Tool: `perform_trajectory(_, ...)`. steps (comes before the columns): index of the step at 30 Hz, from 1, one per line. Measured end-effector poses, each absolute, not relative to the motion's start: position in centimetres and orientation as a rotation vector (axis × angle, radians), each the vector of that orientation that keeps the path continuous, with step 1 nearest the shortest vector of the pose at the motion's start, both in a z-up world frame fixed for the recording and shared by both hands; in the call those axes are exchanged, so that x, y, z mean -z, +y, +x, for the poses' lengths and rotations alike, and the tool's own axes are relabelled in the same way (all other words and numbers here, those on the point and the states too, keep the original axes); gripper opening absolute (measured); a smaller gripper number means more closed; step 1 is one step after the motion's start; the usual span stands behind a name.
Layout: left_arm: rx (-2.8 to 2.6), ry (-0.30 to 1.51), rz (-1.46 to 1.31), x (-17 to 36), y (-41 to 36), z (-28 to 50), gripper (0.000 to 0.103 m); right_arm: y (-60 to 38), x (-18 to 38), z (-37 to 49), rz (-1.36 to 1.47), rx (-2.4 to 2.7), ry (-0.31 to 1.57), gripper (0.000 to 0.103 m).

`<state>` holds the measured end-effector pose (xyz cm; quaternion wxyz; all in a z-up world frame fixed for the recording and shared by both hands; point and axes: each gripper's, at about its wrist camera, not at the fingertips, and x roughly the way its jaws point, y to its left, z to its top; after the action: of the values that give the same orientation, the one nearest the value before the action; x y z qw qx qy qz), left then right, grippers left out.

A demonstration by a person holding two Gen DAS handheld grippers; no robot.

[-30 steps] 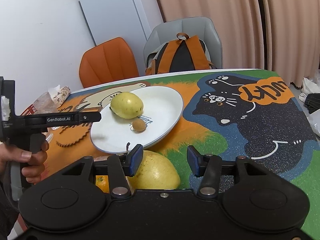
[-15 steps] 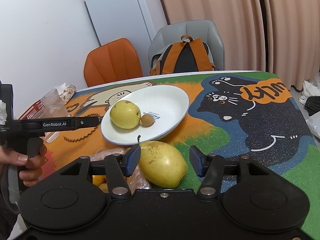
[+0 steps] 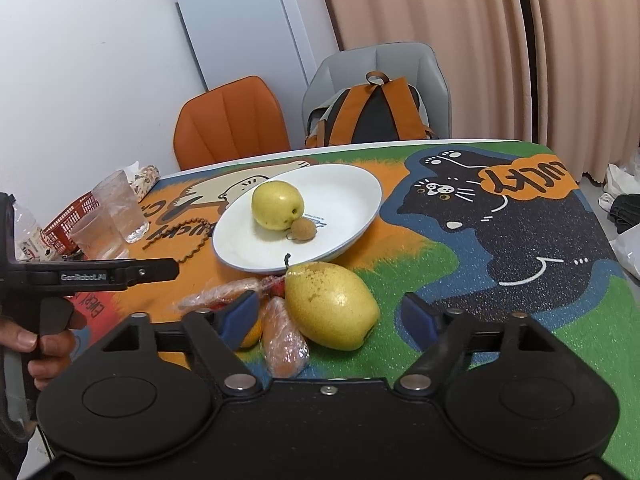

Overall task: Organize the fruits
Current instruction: 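Move right tool toward large yellow pear while left tool withdraws from plate, then grasp large yellow pear with right tool while left tool grasps a mandarin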

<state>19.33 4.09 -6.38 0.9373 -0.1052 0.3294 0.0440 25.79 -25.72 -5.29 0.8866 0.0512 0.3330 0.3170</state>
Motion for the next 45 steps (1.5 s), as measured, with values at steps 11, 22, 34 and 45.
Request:
perform_trajectory(11,-0.06,0.676,-0.246,6.8,3.1,16.5,0.099,-26.6,6.0,24.7,0.115,-0.672,0.711,0.1)
perform_trajectory(22,-0.025,0.715,-0.237,7.9,1.1,14.2,0.103,-26.4,6.3,22.5,0.027,-0.688,0.686,0.1)
perform_trajectory(34,0.004,0.702,-0.272,9.0,0.0,13.8,0.103,-26.1,7.5,22.4,0.01,-0.709,0.681,0.103)
perform_trajectory(45,0.01,0.715,-0.296,9.7,-0.4,15.0,0.103,-25.9,7.6,23.4,-0.002,-0.712,0.665,0.103)
